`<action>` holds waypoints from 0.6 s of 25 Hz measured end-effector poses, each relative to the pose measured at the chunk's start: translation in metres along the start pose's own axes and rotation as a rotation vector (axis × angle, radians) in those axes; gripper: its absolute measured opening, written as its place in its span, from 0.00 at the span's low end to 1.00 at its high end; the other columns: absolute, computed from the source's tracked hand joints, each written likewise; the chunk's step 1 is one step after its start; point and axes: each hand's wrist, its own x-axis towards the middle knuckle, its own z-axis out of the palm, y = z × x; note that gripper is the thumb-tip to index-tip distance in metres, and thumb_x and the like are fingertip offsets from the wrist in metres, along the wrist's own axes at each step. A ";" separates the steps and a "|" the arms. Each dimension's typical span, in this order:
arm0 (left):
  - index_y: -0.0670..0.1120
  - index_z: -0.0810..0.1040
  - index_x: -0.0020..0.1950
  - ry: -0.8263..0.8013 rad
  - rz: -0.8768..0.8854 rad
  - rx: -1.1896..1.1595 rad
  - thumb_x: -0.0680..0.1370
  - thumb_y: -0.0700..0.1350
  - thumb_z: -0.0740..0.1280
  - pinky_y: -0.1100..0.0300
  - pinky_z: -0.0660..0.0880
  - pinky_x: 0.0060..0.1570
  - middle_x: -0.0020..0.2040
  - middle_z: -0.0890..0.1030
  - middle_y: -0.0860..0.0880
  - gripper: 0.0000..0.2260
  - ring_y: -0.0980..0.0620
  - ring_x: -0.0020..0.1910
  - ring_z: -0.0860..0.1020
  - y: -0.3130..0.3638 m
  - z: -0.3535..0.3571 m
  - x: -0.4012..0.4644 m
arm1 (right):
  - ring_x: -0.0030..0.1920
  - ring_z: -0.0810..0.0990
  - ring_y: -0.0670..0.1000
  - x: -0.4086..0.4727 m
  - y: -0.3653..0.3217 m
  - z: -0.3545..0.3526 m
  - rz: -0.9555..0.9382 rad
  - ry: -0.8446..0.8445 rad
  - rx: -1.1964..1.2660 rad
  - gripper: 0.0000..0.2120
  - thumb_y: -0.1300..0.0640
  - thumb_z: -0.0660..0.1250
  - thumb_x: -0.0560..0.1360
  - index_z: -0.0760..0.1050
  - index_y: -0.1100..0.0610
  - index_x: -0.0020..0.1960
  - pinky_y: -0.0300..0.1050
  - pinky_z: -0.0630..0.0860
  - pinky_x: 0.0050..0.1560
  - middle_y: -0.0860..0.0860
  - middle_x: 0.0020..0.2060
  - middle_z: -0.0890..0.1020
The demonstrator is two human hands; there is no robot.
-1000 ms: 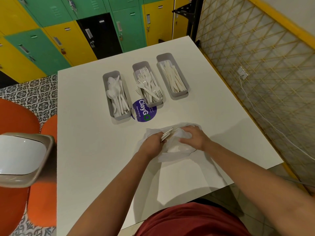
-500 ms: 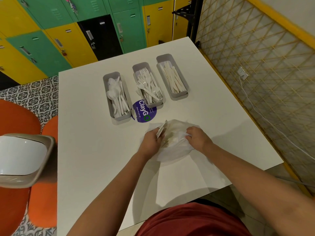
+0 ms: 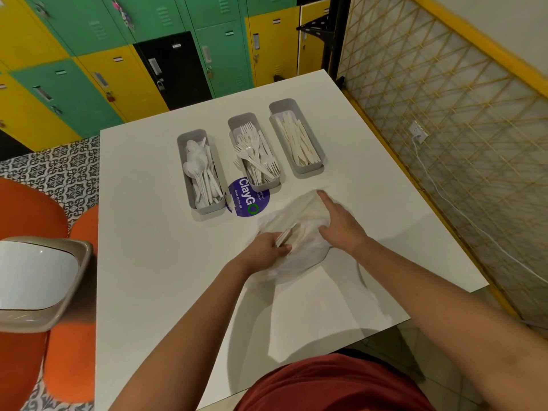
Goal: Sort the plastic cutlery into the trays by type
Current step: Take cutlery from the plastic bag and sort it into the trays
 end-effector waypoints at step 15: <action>0.37 0.74 0.58 0.397 -0.084 -1.521 0.81 0.39 0.58 0.55 0.78 0.53 0.46 0.78 0.43 0.09 0.50 0.44 0.78 0.027 -0.042 0.018 | 0.47 0.76 0.47 -0.014 -0.090 -0.016 -0.174 -0.101 0.354 0.11 0.52 0.59 0.79 0.76 0.54 0.57 0.40 0.70 0.48 0.48 0.49 0.78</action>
